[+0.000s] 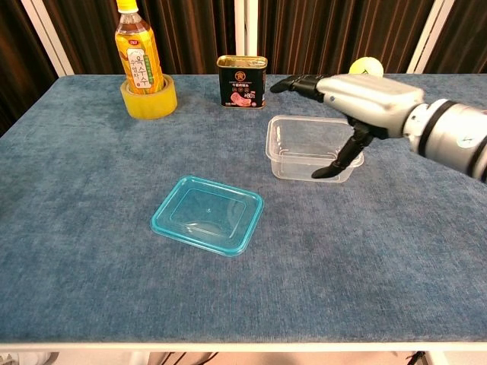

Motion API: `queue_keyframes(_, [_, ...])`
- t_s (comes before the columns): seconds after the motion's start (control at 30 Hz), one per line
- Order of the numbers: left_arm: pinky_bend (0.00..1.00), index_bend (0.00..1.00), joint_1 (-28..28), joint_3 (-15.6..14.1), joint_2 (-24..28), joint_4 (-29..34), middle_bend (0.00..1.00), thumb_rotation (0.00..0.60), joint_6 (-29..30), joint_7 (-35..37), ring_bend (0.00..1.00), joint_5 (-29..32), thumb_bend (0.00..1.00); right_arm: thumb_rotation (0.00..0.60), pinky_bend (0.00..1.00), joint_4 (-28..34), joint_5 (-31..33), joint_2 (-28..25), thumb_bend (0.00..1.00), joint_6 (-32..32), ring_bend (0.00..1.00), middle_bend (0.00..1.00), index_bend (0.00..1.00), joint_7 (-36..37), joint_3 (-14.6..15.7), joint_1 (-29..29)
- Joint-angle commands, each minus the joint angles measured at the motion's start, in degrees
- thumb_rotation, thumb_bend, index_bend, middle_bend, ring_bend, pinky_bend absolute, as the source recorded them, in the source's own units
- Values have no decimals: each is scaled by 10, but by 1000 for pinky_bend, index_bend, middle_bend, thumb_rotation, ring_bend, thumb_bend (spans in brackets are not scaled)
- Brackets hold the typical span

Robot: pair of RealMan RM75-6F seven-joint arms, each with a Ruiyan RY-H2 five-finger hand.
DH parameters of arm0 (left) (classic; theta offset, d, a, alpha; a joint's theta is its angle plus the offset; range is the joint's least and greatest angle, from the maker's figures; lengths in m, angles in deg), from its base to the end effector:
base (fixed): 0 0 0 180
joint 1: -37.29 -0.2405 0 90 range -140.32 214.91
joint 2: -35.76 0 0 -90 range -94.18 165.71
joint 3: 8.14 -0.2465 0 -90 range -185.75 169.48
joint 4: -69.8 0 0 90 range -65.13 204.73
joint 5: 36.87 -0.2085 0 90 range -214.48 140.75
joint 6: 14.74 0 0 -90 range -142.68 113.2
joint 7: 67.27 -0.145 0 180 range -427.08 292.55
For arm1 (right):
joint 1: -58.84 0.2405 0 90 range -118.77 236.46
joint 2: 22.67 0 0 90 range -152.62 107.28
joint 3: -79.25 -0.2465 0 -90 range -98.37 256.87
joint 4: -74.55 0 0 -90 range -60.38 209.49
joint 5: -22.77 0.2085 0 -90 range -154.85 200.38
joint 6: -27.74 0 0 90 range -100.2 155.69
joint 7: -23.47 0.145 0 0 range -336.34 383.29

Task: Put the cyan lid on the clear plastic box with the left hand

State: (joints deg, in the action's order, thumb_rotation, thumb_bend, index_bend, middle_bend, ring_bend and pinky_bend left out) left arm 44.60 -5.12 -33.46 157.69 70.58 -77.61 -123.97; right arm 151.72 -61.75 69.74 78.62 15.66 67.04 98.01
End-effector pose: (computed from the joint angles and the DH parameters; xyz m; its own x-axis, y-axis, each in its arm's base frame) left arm -0.2977 0.1952 0.1352 0.5444 -0.0317 0.8383 0.8361 -0.0605 -0.5452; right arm -0.1343 -0.3297 -0.0327 0.4558 -0.2296 0.8600 -0.7921 -0.5453 0.2743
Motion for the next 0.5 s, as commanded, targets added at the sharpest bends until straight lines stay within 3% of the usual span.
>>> queue_keyframes(0.03, [0, 137, 0, -1, -1, -3, 51, 600, -1, 3, 0, 1, 0, 600, 0, -56, 25, 41, 2, -25, 0, 0, 0, -9, -13, 32])
queue_keyframes(0.5, [0, 137, 3, -1, -2, -17, 51, 600, -10, 15, 0, 6, 0, 600, 0, -194, 65, 122, 2, -70, 0, 0, 0, 22, -41, 120])
